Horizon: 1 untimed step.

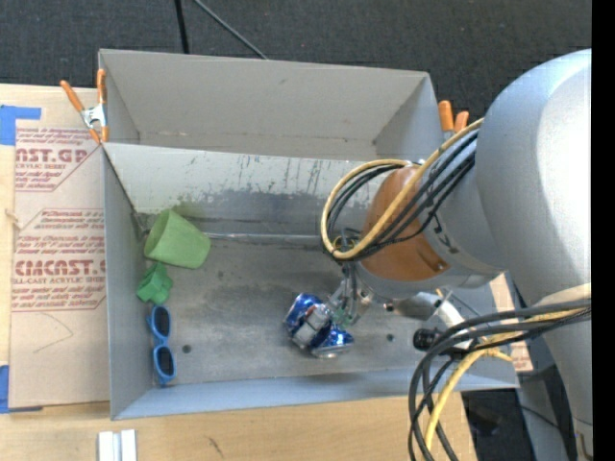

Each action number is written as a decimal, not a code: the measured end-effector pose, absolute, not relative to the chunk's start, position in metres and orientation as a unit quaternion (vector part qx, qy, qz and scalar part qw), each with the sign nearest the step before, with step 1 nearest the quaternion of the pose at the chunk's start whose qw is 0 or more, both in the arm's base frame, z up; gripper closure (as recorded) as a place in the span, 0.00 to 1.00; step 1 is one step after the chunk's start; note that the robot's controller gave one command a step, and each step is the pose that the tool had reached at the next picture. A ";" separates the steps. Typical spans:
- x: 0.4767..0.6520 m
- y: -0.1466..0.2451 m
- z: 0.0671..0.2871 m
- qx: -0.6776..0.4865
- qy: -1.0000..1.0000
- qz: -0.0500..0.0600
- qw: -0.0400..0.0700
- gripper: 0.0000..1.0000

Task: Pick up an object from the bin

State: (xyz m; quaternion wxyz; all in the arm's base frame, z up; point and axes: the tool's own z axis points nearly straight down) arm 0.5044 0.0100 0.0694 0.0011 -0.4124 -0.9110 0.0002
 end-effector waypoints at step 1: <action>0.512 0.035 0.070 -0.439 -0.899 0.000 0.001 0.00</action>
Offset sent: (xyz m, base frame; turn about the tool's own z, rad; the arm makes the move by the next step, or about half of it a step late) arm 0.0071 0.0232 0.0006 0.0603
